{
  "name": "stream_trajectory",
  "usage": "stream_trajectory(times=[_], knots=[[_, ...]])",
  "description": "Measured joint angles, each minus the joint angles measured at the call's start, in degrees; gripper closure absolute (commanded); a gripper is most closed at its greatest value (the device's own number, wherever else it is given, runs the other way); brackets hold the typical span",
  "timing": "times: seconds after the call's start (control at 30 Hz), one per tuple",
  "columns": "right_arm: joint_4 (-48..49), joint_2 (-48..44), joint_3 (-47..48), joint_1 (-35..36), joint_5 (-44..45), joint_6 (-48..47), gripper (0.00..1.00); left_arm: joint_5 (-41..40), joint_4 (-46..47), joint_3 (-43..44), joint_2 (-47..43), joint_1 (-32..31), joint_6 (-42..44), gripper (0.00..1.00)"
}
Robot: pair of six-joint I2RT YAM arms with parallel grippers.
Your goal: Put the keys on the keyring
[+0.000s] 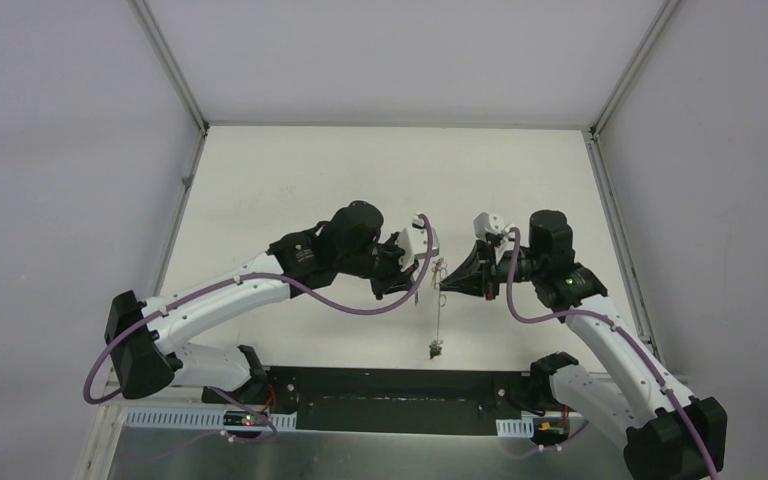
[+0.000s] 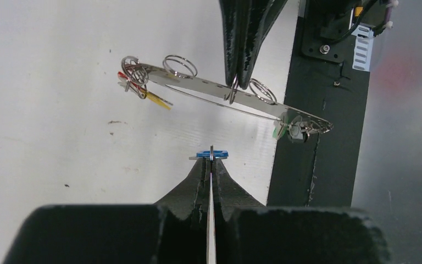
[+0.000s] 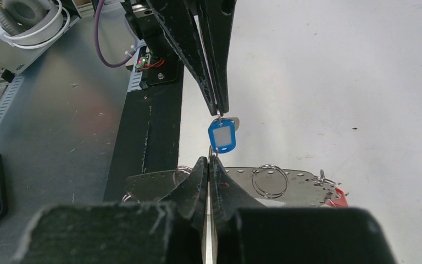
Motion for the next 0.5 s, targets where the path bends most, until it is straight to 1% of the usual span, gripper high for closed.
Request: stream_trajectory(times=[0.23, 0.5], knots=[[0.7, 0.0, -0.3, 1.4, -1.7, -0.3, 1.0, -1.4, 3.7, -1.6, -1.8, -3.1, 5.3, 1.0], [1.2, 0.0, -0.3, 3.0, -3.6, -0.4, 1.0, -4.7, 5.9, -1.7, -1.9, -5.0, 8.6, 1.0]])
